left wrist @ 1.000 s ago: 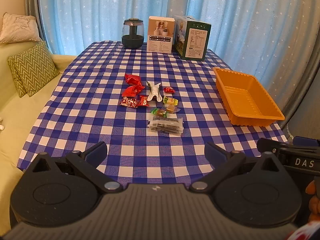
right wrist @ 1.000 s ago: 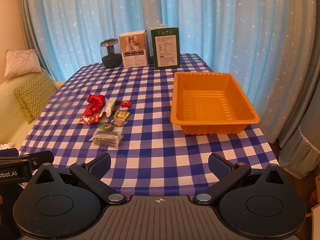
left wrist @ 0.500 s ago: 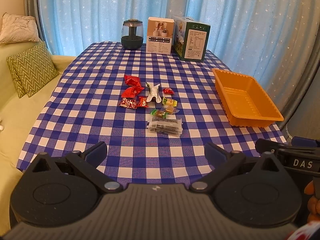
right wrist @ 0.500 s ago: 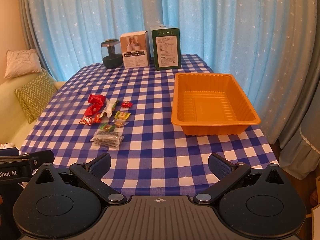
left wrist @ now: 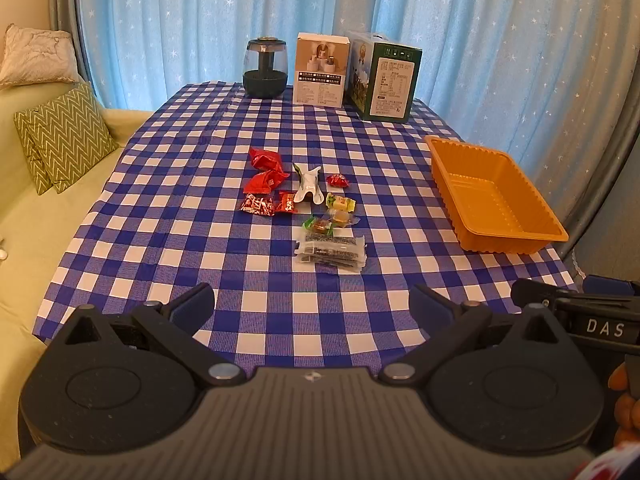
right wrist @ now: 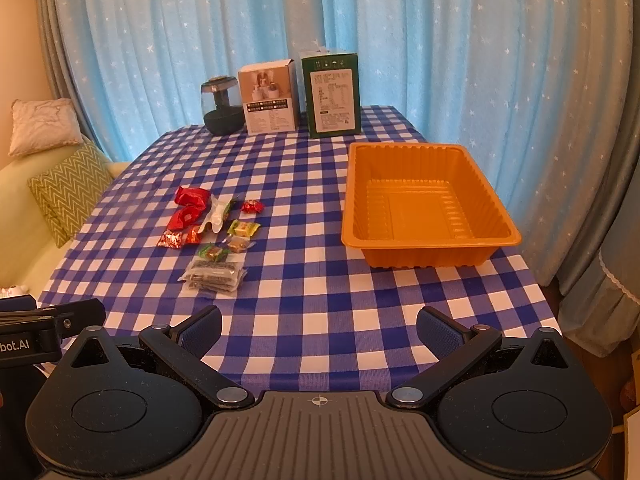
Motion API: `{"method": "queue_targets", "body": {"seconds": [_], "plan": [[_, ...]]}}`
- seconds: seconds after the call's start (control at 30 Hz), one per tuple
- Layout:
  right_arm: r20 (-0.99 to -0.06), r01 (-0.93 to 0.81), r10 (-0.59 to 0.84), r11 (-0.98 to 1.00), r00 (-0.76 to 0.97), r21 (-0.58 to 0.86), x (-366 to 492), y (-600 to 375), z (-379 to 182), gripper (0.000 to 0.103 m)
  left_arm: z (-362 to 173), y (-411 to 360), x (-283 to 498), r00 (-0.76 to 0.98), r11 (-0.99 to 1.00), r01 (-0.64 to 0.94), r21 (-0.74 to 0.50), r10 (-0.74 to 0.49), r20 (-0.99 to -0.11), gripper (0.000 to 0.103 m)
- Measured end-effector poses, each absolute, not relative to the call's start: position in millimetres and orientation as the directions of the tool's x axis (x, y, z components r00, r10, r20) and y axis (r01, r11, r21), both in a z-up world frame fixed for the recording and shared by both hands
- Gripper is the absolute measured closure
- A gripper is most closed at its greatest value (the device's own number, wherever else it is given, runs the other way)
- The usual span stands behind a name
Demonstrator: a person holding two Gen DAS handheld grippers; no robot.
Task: Organize snacks
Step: 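Grasp the clear bag of dark sticks with the right tool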
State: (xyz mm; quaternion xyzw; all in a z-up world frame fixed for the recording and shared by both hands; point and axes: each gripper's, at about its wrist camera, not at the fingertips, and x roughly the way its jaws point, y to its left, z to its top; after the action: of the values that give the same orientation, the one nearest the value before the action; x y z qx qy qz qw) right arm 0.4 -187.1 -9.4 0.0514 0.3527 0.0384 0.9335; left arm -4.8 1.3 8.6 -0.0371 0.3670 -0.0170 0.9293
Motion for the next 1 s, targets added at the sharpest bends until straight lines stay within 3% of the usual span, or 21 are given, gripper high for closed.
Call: {"method": "queue_targets", "body": {"seconds": [0.33,0.73,0.9,1.0], "plan": [[-0.644,-0.109,0.163,0.986,0.747,0.123,13.2,-182.8,-21.4,0.000,-2.5,12.8,4.4,0.721,0.996,0.015,-0.093,-0.075,-0.689,0.000],[-0.604,-0.469,0.410,0.880,0.683,0.067,81.9,-152.4,-47.2,0.001,-22.8,53.3,67.8,0.694,0.993,0.109,-0.049,-0.111,-0.711,0.003],[-0.637,-0.609,0.482,0.793,0.602,0.025,116.6,-134.8,-72.0,0.013,-39.9,69.7,103.8,0.670,0.987,0.159,-0.028,-0.128,-0.731,0.011],[-0.665,-0.667,0.500,0.745,0.555,0.003,133.9,-122.3,-90.2,0.025,-54.2,75.4,121.9,0.654,0.984,0.176,-0.016,-0.129,-0.746,0.015]]}}
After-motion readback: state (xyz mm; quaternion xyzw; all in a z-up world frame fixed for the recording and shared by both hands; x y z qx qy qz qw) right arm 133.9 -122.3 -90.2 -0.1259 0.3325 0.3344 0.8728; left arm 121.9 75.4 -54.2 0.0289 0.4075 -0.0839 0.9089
